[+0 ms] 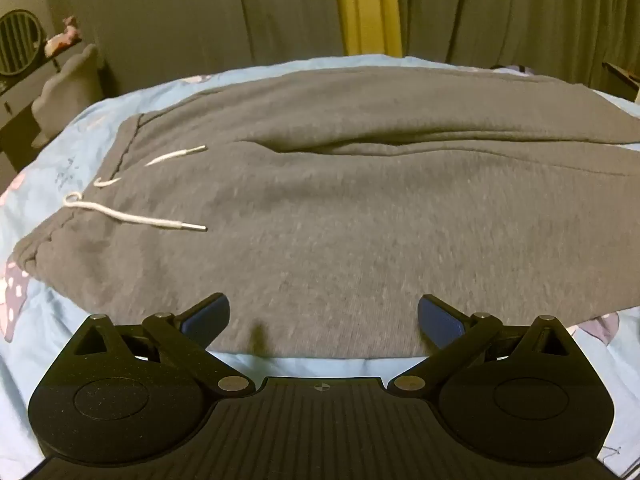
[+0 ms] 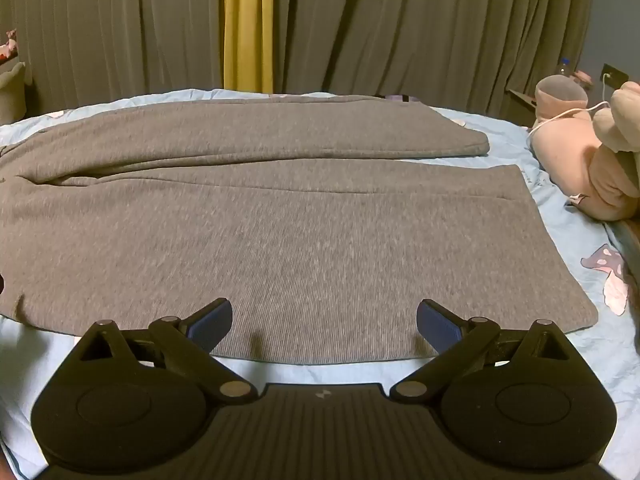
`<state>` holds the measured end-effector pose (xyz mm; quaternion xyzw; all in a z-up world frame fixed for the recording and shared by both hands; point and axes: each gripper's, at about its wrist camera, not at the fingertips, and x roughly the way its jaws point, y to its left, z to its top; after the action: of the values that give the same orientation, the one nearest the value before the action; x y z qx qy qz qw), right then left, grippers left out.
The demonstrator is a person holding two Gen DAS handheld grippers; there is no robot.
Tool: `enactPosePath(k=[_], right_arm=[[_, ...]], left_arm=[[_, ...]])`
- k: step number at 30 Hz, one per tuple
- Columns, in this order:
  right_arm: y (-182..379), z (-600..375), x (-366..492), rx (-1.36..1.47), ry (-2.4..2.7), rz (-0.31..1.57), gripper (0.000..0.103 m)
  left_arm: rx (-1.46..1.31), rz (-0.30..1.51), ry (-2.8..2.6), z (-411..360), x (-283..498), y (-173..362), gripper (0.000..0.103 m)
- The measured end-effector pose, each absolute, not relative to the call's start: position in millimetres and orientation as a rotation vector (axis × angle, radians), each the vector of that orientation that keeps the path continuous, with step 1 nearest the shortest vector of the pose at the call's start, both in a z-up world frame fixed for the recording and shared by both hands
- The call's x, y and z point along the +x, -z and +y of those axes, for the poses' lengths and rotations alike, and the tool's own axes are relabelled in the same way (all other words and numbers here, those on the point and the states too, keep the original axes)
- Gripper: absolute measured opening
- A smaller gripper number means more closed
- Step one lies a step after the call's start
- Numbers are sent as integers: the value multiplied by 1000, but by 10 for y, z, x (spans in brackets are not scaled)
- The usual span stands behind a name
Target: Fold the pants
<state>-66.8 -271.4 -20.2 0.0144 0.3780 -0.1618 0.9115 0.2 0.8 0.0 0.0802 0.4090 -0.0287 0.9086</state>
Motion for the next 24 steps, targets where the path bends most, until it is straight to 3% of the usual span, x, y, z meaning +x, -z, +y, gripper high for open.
enactPosePath(k=[24], right_arm=[[197, -2714, -663, 34, 331, 779, 99]], left_arm=[[154, 862, 50, 42, 8, 34, 103]])
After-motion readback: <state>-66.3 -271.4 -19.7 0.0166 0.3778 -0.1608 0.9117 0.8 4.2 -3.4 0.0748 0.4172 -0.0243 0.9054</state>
